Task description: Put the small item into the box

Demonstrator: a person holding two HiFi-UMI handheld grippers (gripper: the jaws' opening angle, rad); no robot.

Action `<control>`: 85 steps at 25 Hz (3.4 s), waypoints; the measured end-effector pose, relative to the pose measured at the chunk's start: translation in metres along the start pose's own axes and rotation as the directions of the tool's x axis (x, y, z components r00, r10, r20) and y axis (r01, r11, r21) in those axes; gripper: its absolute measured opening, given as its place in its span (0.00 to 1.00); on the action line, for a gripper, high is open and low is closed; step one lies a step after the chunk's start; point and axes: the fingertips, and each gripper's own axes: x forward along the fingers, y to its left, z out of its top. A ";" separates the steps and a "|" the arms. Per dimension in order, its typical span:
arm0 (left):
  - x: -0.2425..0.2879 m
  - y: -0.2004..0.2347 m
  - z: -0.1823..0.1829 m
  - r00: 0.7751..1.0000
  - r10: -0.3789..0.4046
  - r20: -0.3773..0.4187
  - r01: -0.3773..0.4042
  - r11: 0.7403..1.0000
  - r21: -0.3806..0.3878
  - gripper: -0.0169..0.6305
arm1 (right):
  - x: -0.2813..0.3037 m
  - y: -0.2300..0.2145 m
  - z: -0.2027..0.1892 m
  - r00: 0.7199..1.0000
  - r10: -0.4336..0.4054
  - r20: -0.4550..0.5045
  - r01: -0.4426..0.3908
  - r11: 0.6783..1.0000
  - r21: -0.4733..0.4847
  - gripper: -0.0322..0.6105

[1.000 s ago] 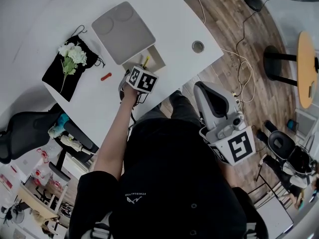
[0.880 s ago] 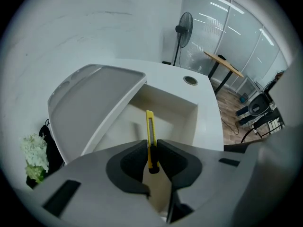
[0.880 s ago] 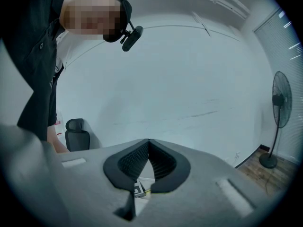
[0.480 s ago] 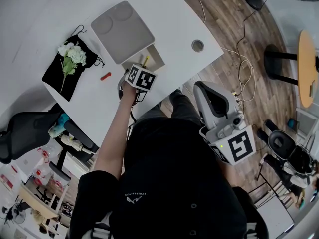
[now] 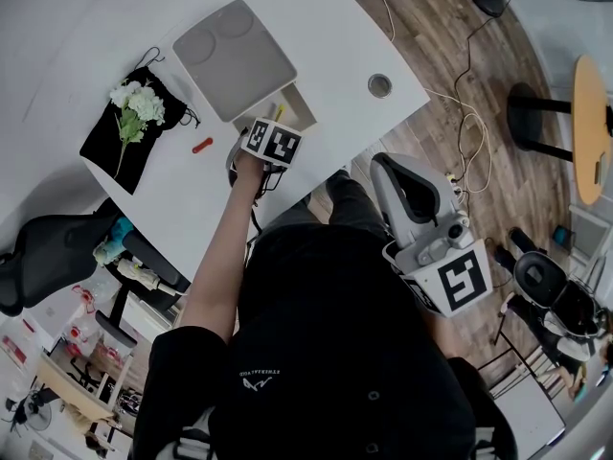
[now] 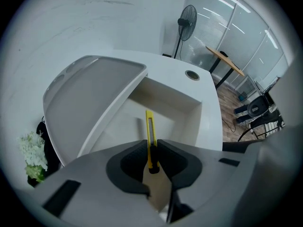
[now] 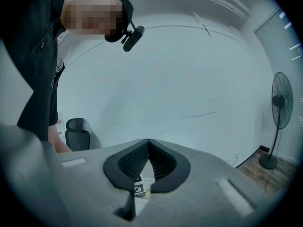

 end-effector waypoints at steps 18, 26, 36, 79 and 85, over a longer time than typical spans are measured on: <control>0.001 0.000 0.001 1.000 0.001 -0.017 -0.001 1.000 -0.006 0.13 | 0.000 0.000 0.001 1.000 0.006 -0.002 -0.006 1.000 0.000 0.05; 0.000 0.002 0.000 1.000 0.001 -0.009 -0.001 1.000 -0.004 0.13 | 0.004 0.004 0.009 0.999 0.019 0.038 -0.021 0.999 0.030 0.05; -0.021 0.011 0.006 0.996 0.045 0.078 -0.041 0.998 -0.047 0.04 | -0.009 -0.005 0.001 1.000 0.013 0.011 -0.013 1.000 0.000 0.05; -0.334 -0.158 0.070 0.426 0.392 0.816 -0.054 0.911 -0.409 0.03 | -0.072 -0.062 -0.025 0.888 0.455 -0.069 -0.460 0.883 -0.090 0.05; -0.343 -0.194 0.086 0.347 0.408 0.844 -0.040 0.906 -0.422 0.03 | -0.089 -0.065 -0.024 0.863 0.502 -0.061 -0.506 0.857 -0.104 0.05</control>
